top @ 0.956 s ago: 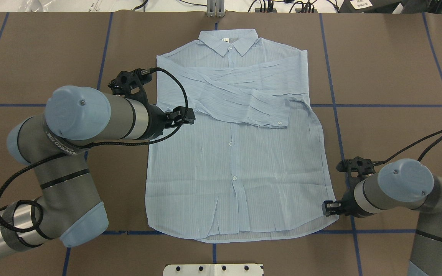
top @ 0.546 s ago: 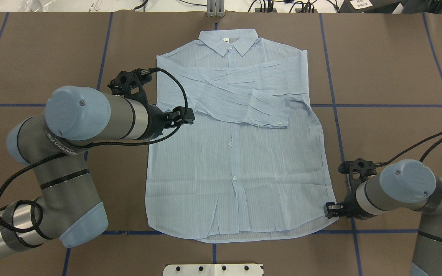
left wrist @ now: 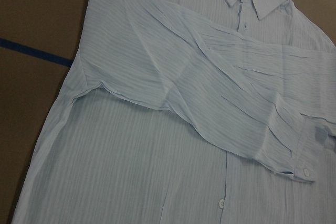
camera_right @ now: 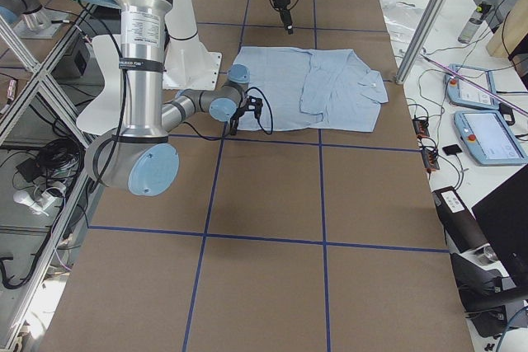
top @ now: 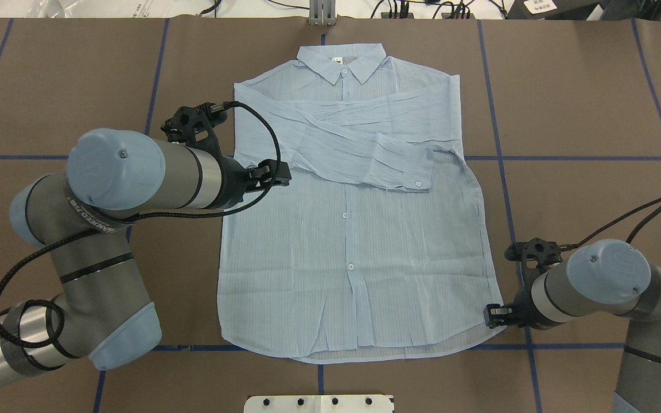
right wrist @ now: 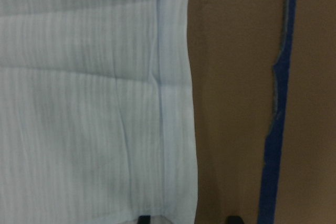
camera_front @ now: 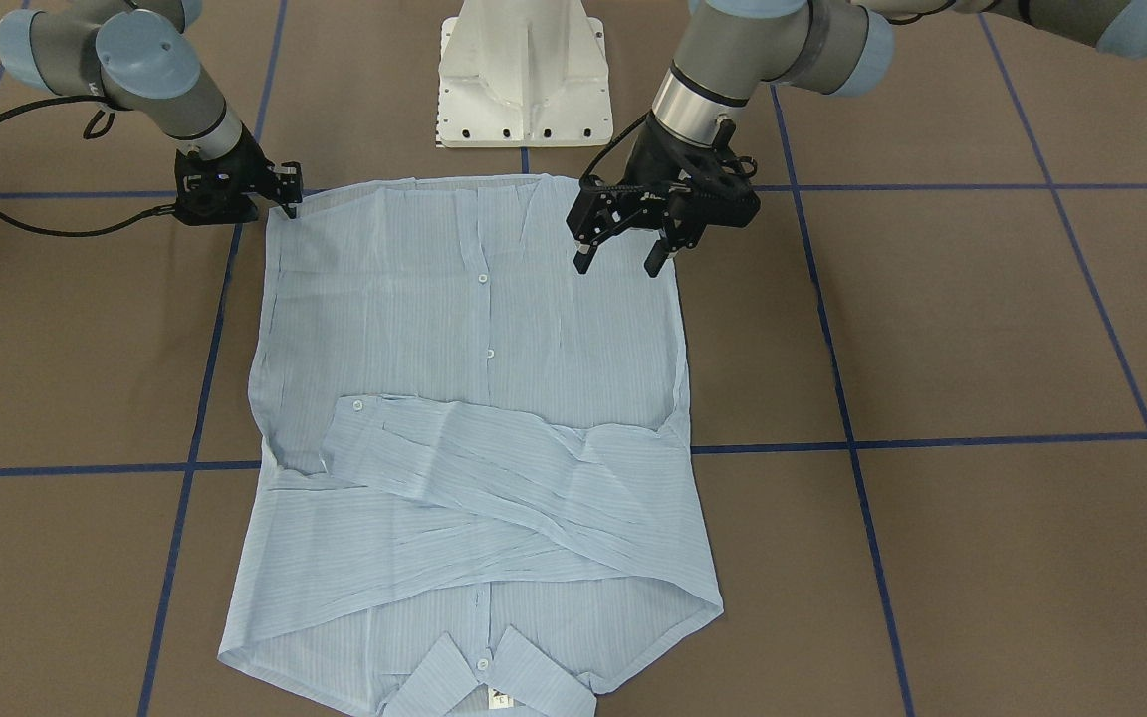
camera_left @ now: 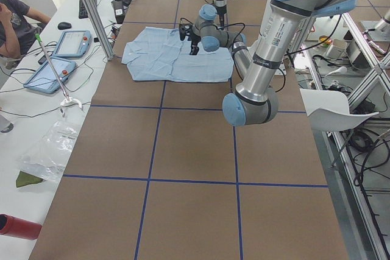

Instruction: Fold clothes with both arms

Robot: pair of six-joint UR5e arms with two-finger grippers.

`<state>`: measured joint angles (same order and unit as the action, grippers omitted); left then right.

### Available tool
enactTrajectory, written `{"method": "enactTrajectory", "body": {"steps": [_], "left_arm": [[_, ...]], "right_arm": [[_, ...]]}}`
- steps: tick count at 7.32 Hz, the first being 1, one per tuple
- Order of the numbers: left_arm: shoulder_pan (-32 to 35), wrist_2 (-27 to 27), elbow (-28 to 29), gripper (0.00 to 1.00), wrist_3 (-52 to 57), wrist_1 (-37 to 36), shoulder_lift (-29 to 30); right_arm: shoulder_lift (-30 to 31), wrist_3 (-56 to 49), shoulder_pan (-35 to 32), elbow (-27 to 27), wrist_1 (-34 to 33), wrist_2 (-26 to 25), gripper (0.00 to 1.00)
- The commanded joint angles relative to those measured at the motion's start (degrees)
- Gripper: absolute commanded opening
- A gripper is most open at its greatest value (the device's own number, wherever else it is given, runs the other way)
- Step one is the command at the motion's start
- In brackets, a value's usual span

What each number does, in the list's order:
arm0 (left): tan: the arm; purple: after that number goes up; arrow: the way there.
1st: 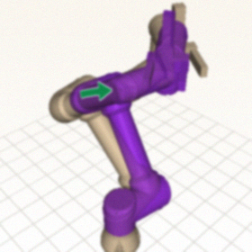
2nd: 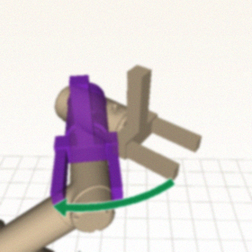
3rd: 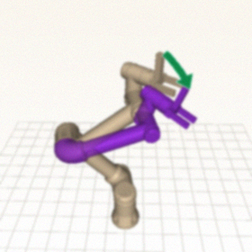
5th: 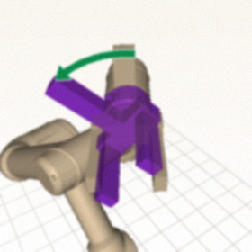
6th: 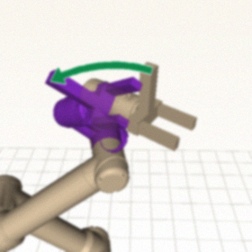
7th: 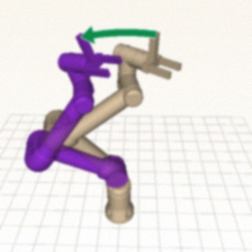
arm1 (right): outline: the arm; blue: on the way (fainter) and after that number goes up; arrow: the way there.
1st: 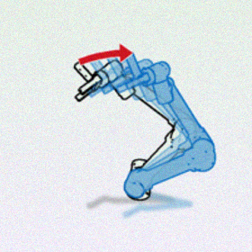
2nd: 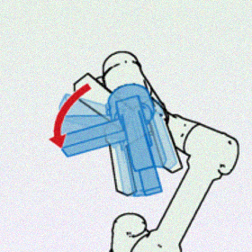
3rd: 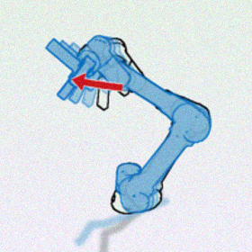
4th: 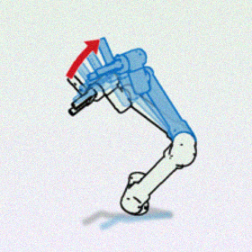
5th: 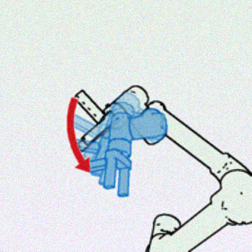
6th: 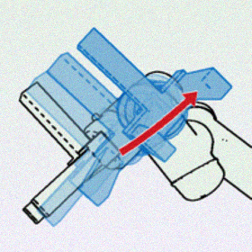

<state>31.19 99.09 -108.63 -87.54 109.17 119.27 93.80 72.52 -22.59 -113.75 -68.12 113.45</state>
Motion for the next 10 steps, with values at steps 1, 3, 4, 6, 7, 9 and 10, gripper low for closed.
{"method": "enactTrajectory", "body": {"steps": [1,3,4,6,7,9,10], "left_arm": [[0.0,0.0,0.0,0.95,0.0,0.1,0.0],[0.0,0.0,0.0,0.95,0.0,0.0,0.0],[0.0,0.0,0.0,0.95,0.0,0.0,0.0],[0.0,-0.1,0.0,0.95,0.0,0.0,-0.1],[-0.1,-0.1,0.0,0.95,0.0,0.1,-0.9],[-0.1,-0.1,0.0,0.94,0.0,0.1,-1.0],[-0.1,-0.1,0.0,0.94,0.1,0.1,-1.6]], "right_arm": [[0.1,0.1,-0.1,0.0,0.0,0.2,0.31],[0.3,0.1,-0.1,0.0,0.0,0.2,0.31],[0.3,0.1,-0.2,0.0,0.0,0.2,0.31],[0.3,0.1,-0.1,0.2,-0.1,0.2,0.25],[0.2,0.1,-0.1,0.1,-0.1,0.2,0.18],[-0.3,0.6,-0.1,-0.2,-0.1,0.2,0.0],[-0.5,1.2,-0.3,-0.8,-0.2,0.2,0.0]]}}
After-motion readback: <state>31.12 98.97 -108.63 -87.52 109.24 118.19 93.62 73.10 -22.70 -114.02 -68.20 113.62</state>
